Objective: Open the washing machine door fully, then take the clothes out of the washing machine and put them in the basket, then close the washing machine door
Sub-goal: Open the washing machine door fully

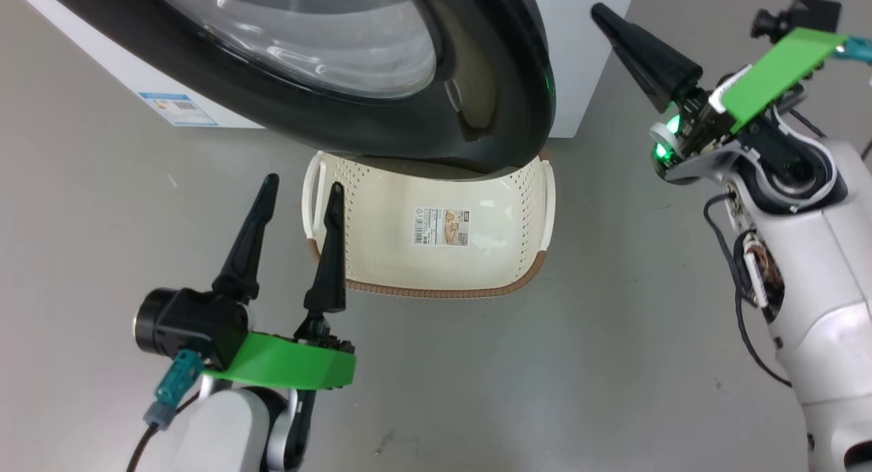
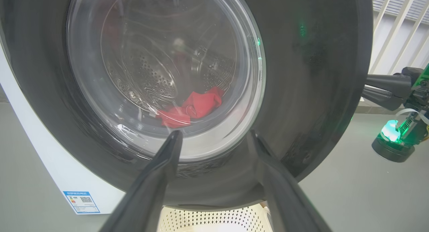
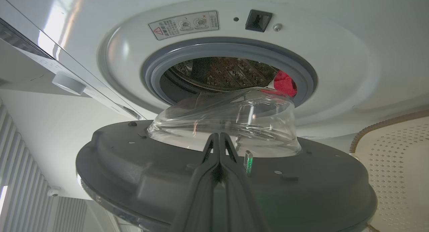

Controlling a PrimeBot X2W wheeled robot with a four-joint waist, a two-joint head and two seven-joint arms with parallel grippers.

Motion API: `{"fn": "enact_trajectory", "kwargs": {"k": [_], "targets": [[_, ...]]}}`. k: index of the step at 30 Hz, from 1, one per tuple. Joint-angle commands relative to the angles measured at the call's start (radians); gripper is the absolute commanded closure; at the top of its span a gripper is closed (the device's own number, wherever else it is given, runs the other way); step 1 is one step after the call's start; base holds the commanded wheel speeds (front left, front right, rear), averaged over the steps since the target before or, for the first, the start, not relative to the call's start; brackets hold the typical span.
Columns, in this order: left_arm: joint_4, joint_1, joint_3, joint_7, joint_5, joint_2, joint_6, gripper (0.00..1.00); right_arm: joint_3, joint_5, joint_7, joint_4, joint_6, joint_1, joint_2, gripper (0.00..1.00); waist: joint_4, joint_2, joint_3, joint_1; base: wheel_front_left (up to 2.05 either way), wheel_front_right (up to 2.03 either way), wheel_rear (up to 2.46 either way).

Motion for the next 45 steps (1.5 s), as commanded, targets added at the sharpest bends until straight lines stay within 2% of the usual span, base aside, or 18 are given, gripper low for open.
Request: {"fn": "enact_trajectory", "kwargs": {"k": [1, 9, 17, 28, 45], "targets": [[-0.020, -0.002, 0.025, -0.008, 0.004, 0.018, 0.004, 0.00, 0.017, 0.028, 0.046, -0.001, 0.005, -0.040, 0.008, 1.00, 0.003, -0.0001, 0.002, 0.0000, 0.00, 0.00, 0.00], [-0.018, -0.012, 0.013, -0.008, 0.002, 0.018, 0.004, 0.00, 0.042, 0.088, 0.236, 0.103, 0.005, -0.151, -0.001, 1.00, 0.021, -0.0001, 0.018, 0.0000, 0.00, 0.00, 0.00], [-0.016, -0.021, 0.006, -0.008, 0.007, 0.018, 0.010, 0.00, 0.088, 0.070, 0.377, 0.109, 0.005, -0.196, -0.009, 1.00, 0.039, -0.0001, 0.039, 0.0000, 0.00, 0.00, 0.00], [-0.016, -0.028, 0.007, -0.008, -0.001, 0.018, 0.016, 0.00, 0.111, 0.025, 0.420, 0.103, 0.005, -0.193, -0.001, 1.00, 0.040, -0.0001, 0.044, 0.0000, 0.00, 0.00, 0.00], [0.003, 0.009, 0.023, -0.008, -0.025, 0.018, 0.036, 0.00, 0.084, 0.029, 0.461, 0.032, 0.005, -0.017, 0.029, 1.00, 0.075, -0.0001, -0.044, 0.0000, 0.00, 0.00, 0.00]]}}
